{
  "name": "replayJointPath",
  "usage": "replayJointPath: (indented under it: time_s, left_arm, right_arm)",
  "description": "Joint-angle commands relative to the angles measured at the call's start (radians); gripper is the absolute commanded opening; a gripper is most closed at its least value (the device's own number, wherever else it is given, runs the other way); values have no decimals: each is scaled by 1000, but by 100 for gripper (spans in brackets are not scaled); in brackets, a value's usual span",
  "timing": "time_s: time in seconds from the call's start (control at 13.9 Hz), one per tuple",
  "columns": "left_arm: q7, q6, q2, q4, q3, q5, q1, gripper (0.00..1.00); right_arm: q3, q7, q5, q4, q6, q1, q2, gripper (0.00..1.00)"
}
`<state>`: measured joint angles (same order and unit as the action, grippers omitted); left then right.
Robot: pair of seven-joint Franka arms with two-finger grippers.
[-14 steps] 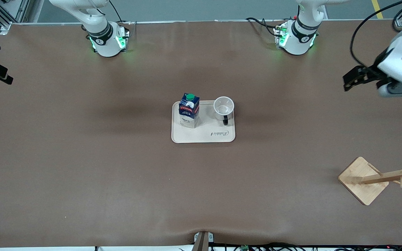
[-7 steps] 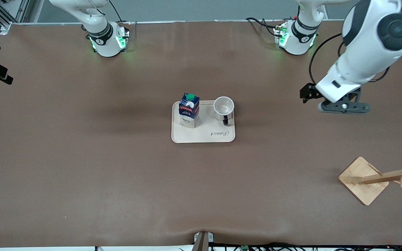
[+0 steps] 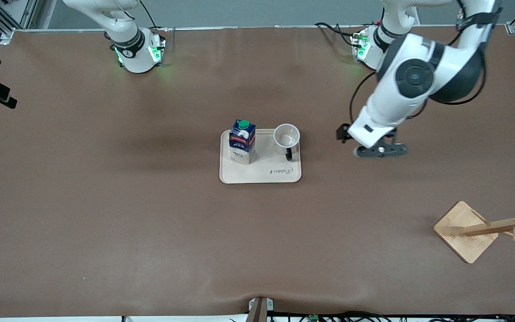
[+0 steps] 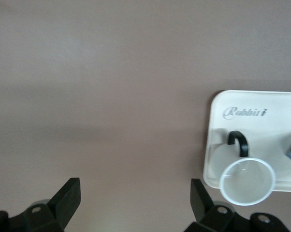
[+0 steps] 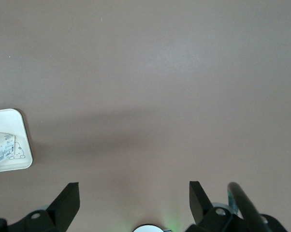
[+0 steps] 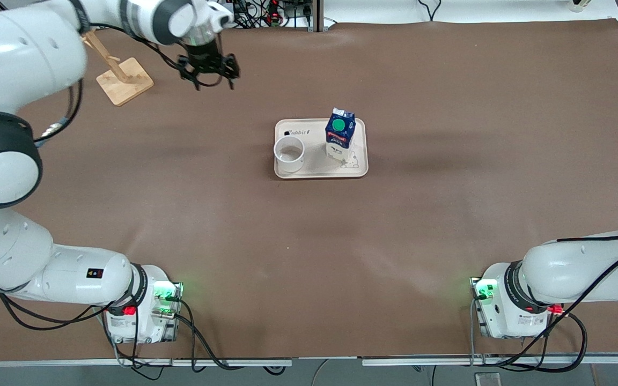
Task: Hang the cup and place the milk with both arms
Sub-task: 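Reach the left gripper to the white mug on the tray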
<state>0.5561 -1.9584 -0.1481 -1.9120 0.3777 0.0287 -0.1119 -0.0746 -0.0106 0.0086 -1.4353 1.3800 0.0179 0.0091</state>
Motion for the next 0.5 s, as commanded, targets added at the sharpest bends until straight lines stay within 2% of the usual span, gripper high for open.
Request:
replayJointPath:
  time_s: [0.0, 0.14, 0.43]
  left_arm:
    - [106, -45, -31, -12, 1, -7, -50, 100]
    - [186, -100, -67, -34, 1, -4, -95, 100]
    - [335, -229, -137, -73, 1, -1, -181, 88]
  right_arm:
    - [15, 4, 16, 4, 4, 8, 15, 100]
    - [15, 4, 16, 7, 7, 10, 55, 100]
    - [15, 4, 14, 9, 7, 8, 57, 100]
